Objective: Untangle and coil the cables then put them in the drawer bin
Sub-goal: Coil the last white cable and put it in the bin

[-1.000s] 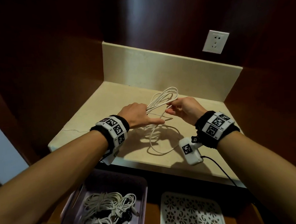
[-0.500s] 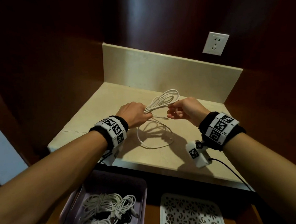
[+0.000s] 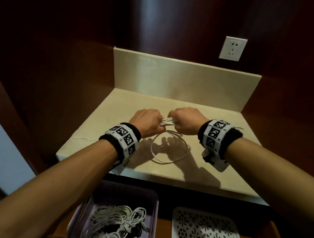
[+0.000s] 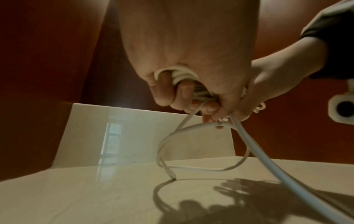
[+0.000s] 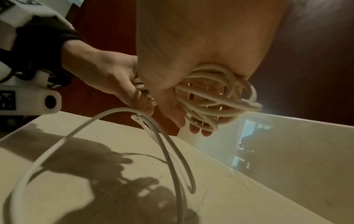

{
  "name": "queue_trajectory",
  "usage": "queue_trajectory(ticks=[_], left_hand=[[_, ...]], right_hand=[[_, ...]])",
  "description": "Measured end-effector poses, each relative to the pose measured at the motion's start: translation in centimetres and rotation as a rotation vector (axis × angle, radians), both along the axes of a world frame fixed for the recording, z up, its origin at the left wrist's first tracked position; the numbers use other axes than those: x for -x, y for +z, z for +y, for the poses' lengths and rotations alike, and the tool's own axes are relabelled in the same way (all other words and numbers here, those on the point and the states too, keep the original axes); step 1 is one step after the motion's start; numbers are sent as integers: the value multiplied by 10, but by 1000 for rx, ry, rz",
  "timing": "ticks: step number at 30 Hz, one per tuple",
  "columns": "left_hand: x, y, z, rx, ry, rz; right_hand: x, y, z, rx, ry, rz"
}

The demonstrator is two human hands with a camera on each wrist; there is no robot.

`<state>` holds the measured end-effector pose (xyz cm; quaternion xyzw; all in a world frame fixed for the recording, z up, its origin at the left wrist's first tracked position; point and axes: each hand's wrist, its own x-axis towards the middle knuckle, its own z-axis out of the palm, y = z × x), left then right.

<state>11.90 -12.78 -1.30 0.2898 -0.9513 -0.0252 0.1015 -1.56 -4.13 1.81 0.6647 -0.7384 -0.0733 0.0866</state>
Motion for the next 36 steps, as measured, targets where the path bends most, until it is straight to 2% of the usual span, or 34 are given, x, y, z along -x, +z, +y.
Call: queue_trajectory(ticks=[4,9,17,20,24,30,36], left_hand=[[-8,-2,-4,-6,-24,49],[-14,1,-8,-198,2,81],[-11,2,-5,-216,50,139],[-12,4,-5,-257,51,188],[-16,6,-6,-321,40,250],[-25,7,-15,-492,56,329],[-37,0,-31,-400,166,229]], right_hand=[[0,-3,-2,12,26,-33],[3,3,-4,19,37,-40],[0,5,-6,60,-32,-76],[1,3,-6,79,-48,-167],[1,1,-7,53,-57,-376],[9,4,-4,86,-51,-308],[25,-1,-2,109,-110,-358]])
